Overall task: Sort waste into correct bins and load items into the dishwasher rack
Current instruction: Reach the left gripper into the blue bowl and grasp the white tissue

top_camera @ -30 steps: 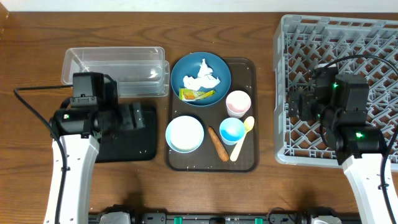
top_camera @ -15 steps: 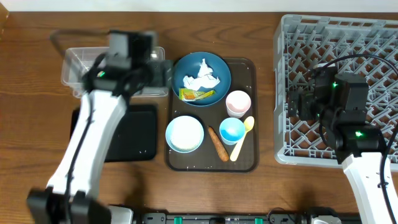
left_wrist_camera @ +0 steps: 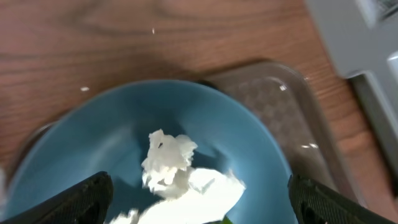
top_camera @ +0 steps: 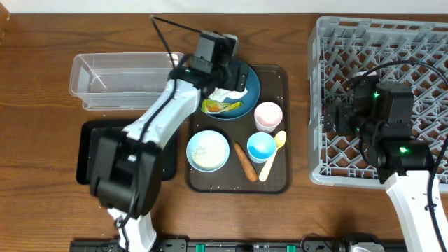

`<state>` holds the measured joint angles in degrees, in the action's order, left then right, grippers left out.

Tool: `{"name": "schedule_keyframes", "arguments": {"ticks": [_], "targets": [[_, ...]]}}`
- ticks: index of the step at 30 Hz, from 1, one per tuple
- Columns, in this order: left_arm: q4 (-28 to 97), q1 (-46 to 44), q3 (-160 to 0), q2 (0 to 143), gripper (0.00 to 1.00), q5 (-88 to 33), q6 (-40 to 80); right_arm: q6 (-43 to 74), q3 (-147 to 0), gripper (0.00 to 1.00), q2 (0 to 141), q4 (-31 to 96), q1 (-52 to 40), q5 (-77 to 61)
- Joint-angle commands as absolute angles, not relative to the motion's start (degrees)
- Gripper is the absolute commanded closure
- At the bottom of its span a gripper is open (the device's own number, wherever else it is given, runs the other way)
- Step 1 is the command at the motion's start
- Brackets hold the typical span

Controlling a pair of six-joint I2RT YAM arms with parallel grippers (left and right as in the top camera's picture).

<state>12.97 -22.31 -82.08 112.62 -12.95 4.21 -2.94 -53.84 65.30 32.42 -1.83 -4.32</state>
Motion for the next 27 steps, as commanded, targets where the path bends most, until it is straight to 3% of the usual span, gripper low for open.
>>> {"name": "schedule_keyframes", "arguments": {"ticks": [1,9,17,22,27], "targets": [[11.73,-22.11,-83.05,115.07,0.11,-12.38,3.46,-2.20,-55.18,0.01,65.65,32.62,-1.67,-4.71],[10.35,-22.11,-83.00,118.63,0.23,-12.16,3.46,-2.20,-55.18,0.01,65.65,32.51,-1.67,-4.71],[9.50,-22.04,-83.02,117.97,0.71,-8.91,3.46,-2.20,-55.18,0.01,65.65,32.56,-1.67,-4.71],[9.80,-22.04,-83.02,117.10,0.94,-6.76,3.44,-2.20,-55.18,0.01,65.65,32.58,-1.67,-4.71],[10.15,-21.93,-83.02,114.06,0.94,-6.68,3.44,-2.20,-55.18,0.01,65.65,32.62,-1.67,-4.71]]}}
